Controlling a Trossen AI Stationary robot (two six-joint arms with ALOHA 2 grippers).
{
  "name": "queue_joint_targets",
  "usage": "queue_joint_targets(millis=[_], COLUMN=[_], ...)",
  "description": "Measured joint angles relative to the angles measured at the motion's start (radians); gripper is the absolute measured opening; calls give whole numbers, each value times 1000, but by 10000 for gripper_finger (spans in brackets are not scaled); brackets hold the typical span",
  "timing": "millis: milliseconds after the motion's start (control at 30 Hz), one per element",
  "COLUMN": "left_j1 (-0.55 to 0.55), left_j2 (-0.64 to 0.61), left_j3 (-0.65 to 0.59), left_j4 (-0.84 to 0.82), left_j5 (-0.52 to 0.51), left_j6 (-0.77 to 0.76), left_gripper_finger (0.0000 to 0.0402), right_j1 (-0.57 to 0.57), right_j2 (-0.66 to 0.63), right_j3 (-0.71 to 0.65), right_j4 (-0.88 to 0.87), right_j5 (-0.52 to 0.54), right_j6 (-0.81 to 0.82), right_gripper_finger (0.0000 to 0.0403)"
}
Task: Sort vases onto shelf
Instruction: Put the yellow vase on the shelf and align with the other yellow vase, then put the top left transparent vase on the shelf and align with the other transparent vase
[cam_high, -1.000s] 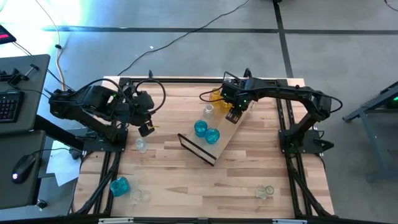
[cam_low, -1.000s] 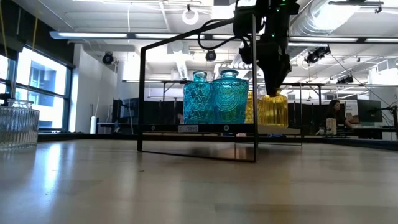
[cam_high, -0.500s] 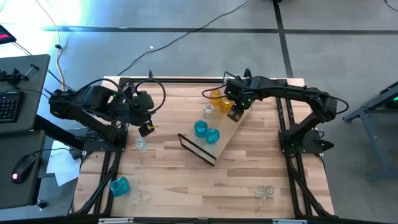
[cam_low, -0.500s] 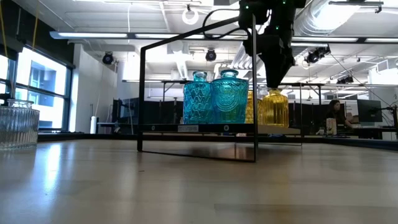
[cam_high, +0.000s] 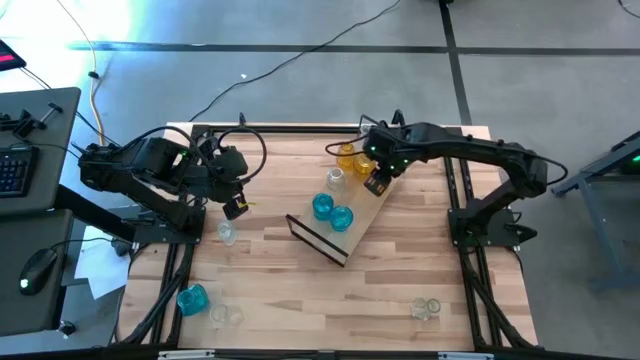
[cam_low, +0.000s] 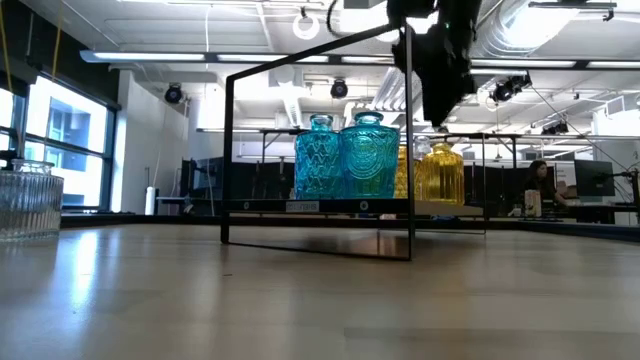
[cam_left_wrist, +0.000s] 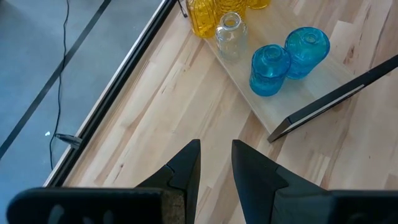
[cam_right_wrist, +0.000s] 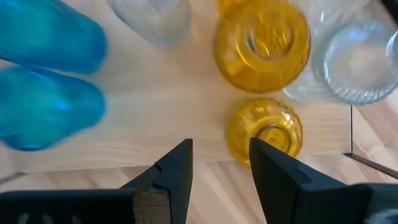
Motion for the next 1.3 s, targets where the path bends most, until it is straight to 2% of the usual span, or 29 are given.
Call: queue_joint_targets(millis=[167,433,667,767,900,1167,1300], left_j1=[0,15,93,124,130,130,117], left_j2=[0,0,-2,-21,-102,-311,-379], left_j3=[0,0,0,-10,-117,-485,-643], left_j4=[3,50,12,-24,-19,-2,8], left_j5=[-15,-102,-64,0,146,220,307], left_j6=[46,151,204,208,207,-3,-41], left_gripper_finger=[81,81,81,81,81,81,81], right_j1=[54,209,383,452,528,605,606], right_j2=[-32,-44,-44,-43,-40,-39,-39], right_j3=[147,409,483,483,483,483,483], right_j4=[-31,-53,-71,-104,-160,-215,-227], right_j5=[5,107,256,342,436,525,525], right_j6=[52,126,237,296,369,415,412], right_gripper_finger=[140,140,140,140,140,140,140])
